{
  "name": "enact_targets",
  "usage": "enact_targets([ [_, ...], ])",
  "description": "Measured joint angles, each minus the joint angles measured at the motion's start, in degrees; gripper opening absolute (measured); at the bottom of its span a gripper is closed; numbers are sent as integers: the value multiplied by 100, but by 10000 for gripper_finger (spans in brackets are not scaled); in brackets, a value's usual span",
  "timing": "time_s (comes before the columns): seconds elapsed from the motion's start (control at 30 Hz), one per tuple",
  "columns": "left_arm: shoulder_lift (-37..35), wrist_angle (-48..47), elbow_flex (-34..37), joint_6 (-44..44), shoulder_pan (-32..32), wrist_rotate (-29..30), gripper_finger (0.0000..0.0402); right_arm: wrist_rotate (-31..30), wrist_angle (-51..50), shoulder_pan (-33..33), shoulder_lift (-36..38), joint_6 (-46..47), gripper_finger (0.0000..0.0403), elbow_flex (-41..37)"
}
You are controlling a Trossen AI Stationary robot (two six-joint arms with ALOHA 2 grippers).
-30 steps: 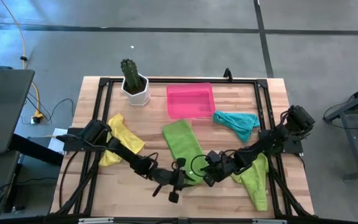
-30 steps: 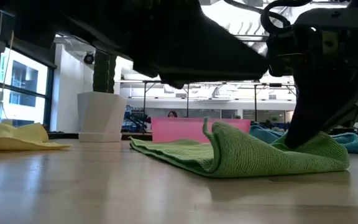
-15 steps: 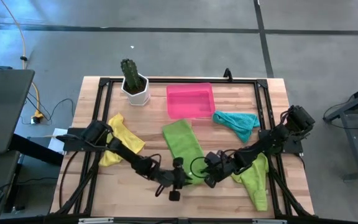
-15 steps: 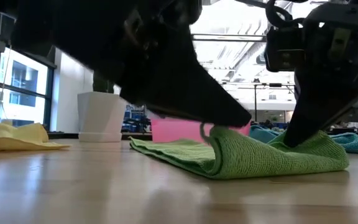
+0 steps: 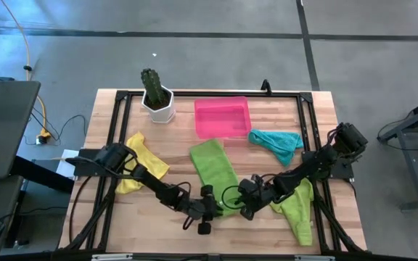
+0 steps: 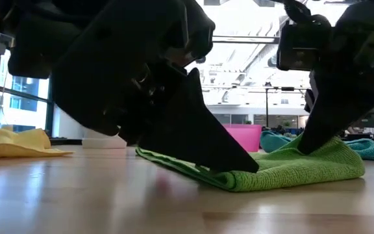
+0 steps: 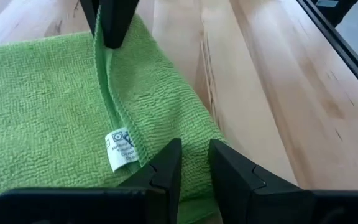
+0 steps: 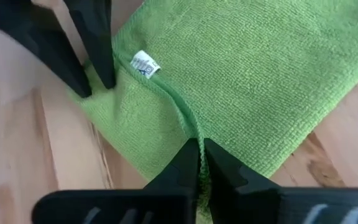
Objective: Roll microfiber towels into tight, uniform cylinder then place into a basket
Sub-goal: Roll the green microfiber cloth
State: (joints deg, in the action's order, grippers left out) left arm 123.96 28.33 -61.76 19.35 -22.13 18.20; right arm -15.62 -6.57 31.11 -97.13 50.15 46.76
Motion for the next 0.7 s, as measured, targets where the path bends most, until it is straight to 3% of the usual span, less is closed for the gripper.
enact_targets([
  [0.27,0,-65,-1,160,-7,-115,74,433,-493,-45,487,-934,84,2],
  [0.43,-6,-101,-2,155,-7,-131,74,802,-821,-32,1249,-1672,100,2],
  [0.57,-9,-119,-4,152,0,-144,74,295,-646,357,1443,-3400,101,11],
  [0.7,-11,-135,-9,153,11,-164,74,-228,-213,564,1048,-4521,101,9],
])
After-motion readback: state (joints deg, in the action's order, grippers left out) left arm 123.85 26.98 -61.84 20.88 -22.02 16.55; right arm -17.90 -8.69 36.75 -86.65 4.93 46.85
